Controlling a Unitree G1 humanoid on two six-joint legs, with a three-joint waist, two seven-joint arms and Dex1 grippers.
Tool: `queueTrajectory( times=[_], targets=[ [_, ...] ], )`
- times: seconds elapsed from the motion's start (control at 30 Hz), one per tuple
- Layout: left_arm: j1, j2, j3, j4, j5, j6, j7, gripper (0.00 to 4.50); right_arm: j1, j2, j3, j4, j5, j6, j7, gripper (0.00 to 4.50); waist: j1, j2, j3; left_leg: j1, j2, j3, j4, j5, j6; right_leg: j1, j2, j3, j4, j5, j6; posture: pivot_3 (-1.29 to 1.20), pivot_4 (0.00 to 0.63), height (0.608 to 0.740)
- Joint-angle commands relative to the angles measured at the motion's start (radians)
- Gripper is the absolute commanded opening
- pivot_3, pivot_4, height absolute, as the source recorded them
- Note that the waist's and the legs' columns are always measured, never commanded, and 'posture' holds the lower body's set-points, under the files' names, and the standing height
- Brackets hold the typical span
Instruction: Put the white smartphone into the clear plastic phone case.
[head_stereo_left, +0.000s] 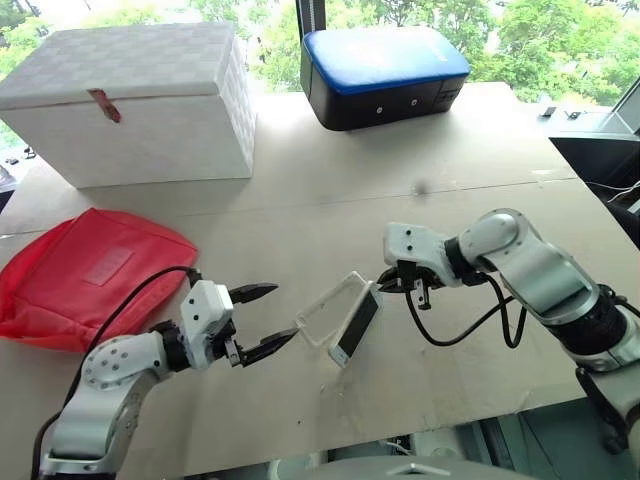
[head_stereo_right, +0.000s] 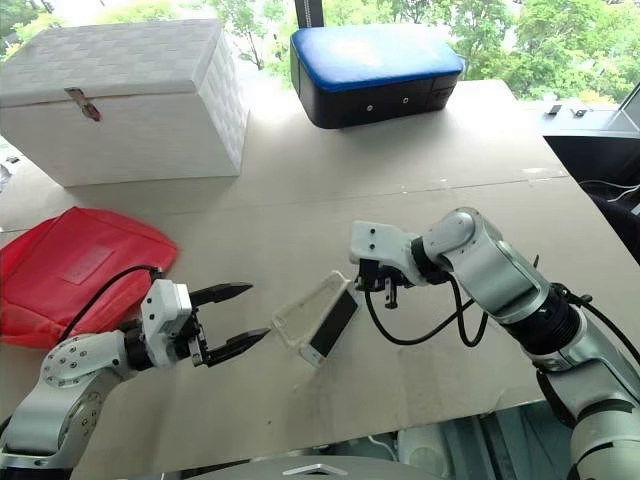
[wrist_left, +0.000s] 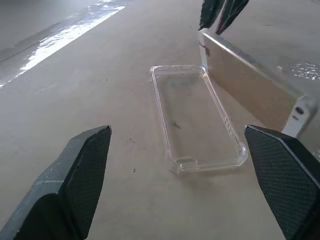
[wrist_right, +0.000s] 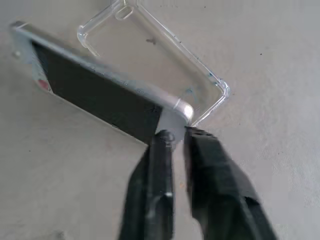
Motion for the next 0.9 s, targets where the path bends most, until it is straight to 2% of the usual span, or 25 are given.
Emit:
queueTrajectory(
  times=[0.03, 0.17, 0.2, 0.33, 0.37, 0.47, 0.53, 0.57, 0.63, 0.67, 0.73, 0.77, 0.9],
  targets=[
    [-0.014, 0.007, -0.005, -0.015, 0.004, -0.015, -0.004, 4.34, 0.015, 0.003, -0.013, -0.025, 0.027, -0.029, -0.022, 0.05, 0.001, 0.000, 0.000, 0.000, 0.000, 0.000, 0.000, 0.000, 0.000, 0.000, 0.000, 0.000, 0.000, 0.000, 0.000, 0.00, 0.150, 0.734],
    [-0.009, 0.004, -0.008, -0.020, 0.007, -0.017, -0.004, 4.34, 0.027, 0.006, -0.016, -0.004, 0.046, -0.099, -0.025, 0.05, 0.000, 0.000, 0.000, 0.000, 0.000, 0.001, 0.000, 0.000, 0.000, 0.000, 0.001, 0.000, 0.000, 0.000, 0.000, 0.00, 0.150, 0.734],
    [-0.005, 0.004, -0.007, -0.022, 0.008, -0.018, -0.004, 4.34, 0.031, 0.007, -0.029, 0.001, 0.059, -0.120, -0.019, 0.45, 0.000, 0.000, 0.000, 0.000, 0.000, 0.000, 0.000, 0.000, 0.000, 0.000, 0.001, 0.000, 0.000, 0.000, 0.000, 0.00, 0.150, 0.734],
    [0.021, 0.002, -0.008, -0.032, 0.010, -0.023, -0.008, 4.34, 0.110, -0.057, -0.086, -0.057, 0.139, -0.255, 0.065, 1.30, 0.005, 0.000, 0.000, 0.000, 0.000, 0.000, 0.000, 0.000, 0.000, 0.000, 0.003, 0.000, 0.000, 0.000, 0.000, 0.00, 0.150, 0.734],
    [0.028, 0.002, -0.011, -0.035, 0.011, -0.026, -0.010, 4.34, 0.131, -0.081, -0.086, -0.074, 0.147, -0.261, 0.078, 1.85, 0.007, 0.000, 0.000, -0.001, 0.000, 0.000, 0.000, 0.000, 0.000, 0.001, 0.003, -0.001, -0.001, 0.000, 0.000, 0.00, 0.150, 0.734],
    [0.043, 0.002, -0.018, -0.038, 0.011, -0.032, -0.019, 4.34, 0.194, -0.157, -0.056, -0.103, 0.150, -0.287, 0.121, 2.94, 0.004, -0.001, 0.000, -0.001, -0.001, 0.001, 0.000, 0.000, 0.001, 0.001, 0.002, 0.000, -0.002, 0.000, 0.001, 0.00, 0.150, 0.734],
    [0.048, 0.002, -0.023, -0.035, 0.013, -0.035, -0.026, 4.34, 0.242, -0.169, -0.024, -0.095, 0.141, -0.322, 0.124, 2.83, 0.004, -0.001, 0.000, -0.001, 0.000, 0.000, 0.000, 0.000, 0.001, 0.001, 0.002, 0.000, -0.001, 0.000, 0.000, 0.00, 0.150, 0.734],
    [0.048, 0.003, -0.024, -0.032, 0.013, -0.037, -0.029, 4.34, 0.259, -0.157, -0.007, -0.084, 0.143, -0.328, 0.121, 2.62, 0.003, -0.002, 0.000, 0.000, 0.000, 0.000, 0.000, 0.000, 0.001, 0.001, 0.001, 0.000, -0.001, 0.000, 0.000, 0.00, 0.150, 0.734],
    [0.047, 0.007, -0.026, -0.029, 0.012, -0.039, -0.035, 4.34, 0.281, -0.128, 0.022, -0.062, 0.140, -0.336, 0.113, 1.76, -0.001, -0.001, 0.000, 0.000, 0.001, 0.000, 0.000, 0.000, 0.001, 0.001, 0.001, 0.000, -0.001, 0.000, 0.000, 0.00, 0.150, 0.734],
    [0.046, 0.009, -0.024, -0.027, 0.010, -0.039, -0.038, 4.34, 0.286, -0.117, 0.033, -0.054, 0.134, -0.341, 0.109, 1.18, -0.002, -0.001, 0.000, 0.000, 0.001, 0.000, 0.000, 0.000, 0.001, 0.000, 0.001, 0.000, -0.001, 0.000, 0.000, 0.00, 0.150, 0.734],
    [0.049, 0.016, -0.020, -0.028, 0.006, -0.035, -0.045, 4.34, 0.302, -0.049, 0.051, -0.001, 0.141, -0.352, 0.082, 0.28, -0.001, -0.001, 0.000, 0.000, 0.001, -0.001, 0.000, -0.001, 0.002, 0.000, 0.002, 0.000, -0.001, 0.000, 0.000, 0.00, 0.150, 0.734],
    [0.051, 0.019, -0.018, -0.029, 0.005, -0.034, -0.048, 4.34, 0.305, -0.024, 0.054, 0.018, 0.143, -0.350, 0.069, 0.13, -0.001, -0.002, 0.000, 0.000, 0.002, -0.001, 0.001, -0.001, 0.003, 0.001, 0.002, 0.000, -0.001, 0.000, 0.000, 0.00, 0.150, 0.734],
    [0.080, 0.036, 0.006, -0.047, -0.010, -0.025, -0.057, 4.34, 0.287, 0.140, 0.007, 0.171, 0.112, -0.391, -0.082, 0.13, 0.000, -0.002, -0.001, 0.000, 0.001, -0.001, 0.001, 0.000, 0.000, 0.001, 0.002, 0.000, 0.000, 0.000, 0.000, 0.00, 0.150, 0.734]
  ],
)
